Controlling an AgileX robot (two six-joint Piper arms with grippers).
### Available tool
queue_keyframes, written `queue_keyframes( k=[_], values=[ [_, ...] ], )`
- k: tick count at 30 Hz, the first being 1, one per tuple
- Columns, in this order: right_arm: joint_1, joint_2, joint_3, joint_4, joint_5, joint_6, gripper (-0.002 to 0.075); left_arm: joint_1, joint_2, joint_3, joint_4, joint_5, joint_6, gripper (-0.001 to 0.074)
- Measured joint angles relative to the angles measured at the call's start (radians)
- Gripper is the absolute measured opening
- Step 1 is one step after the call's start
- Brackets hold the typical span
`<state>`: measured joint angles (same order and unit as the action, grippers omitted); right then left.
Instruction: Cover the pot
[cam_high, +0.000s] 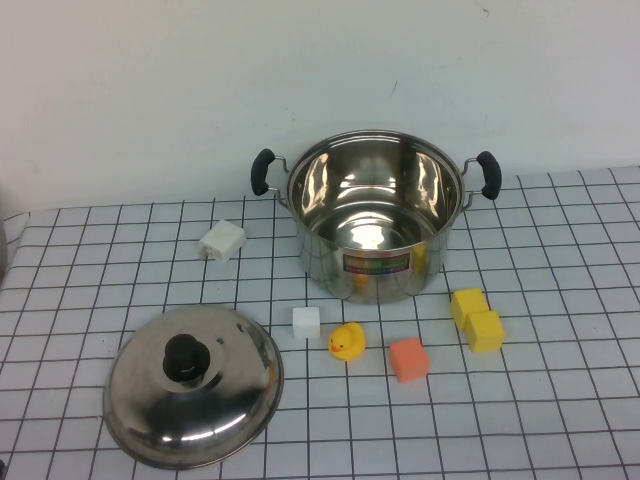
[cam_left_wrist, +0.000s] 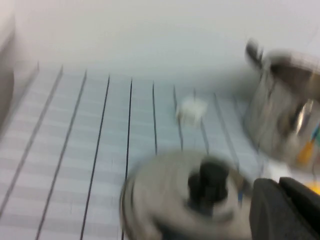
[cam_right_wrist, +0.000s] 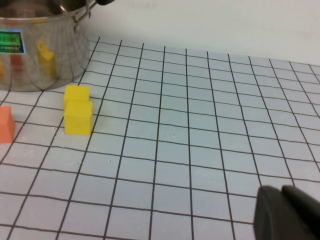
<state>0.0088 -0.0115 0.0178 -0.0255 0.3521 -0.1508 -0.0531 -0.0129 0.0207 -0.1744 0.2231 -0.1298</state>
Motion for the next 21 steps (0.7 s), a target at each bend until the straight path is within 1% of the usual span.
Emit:
queue_keyframes(
  k=[4,10,15,19,21],
  values=[
    [0.000,0.000,0.000,0.000,0.000,0.000,0.0009,0.000,0.000,0.000,0.000,-0.203,0.000,-0.0001],
    [0.000,0.000,0.000,0.000,0.000,0.000,0.0009,0.000,0.000,0.000,0.000,-0.565,0.000,-0.0001],
    [0.000,0.000,0.000,0.000,0.000,0.000,0.0009,0.000,0.000,0.000,0.000,-0.814,0.000,-0.0001],
    [0.000,0.000,0.000,0.000,0.000,0.000,0.0009,0.000,-0.002,0.000,-0.008,-0.923,0.000,-0.0001],
    [0.000,0.000,0.000,0.000,0.000,0.000,0.0009,0.000,-0.002,0.000,-0.018,-0.912,0.000,-0.0001]
  ],
)
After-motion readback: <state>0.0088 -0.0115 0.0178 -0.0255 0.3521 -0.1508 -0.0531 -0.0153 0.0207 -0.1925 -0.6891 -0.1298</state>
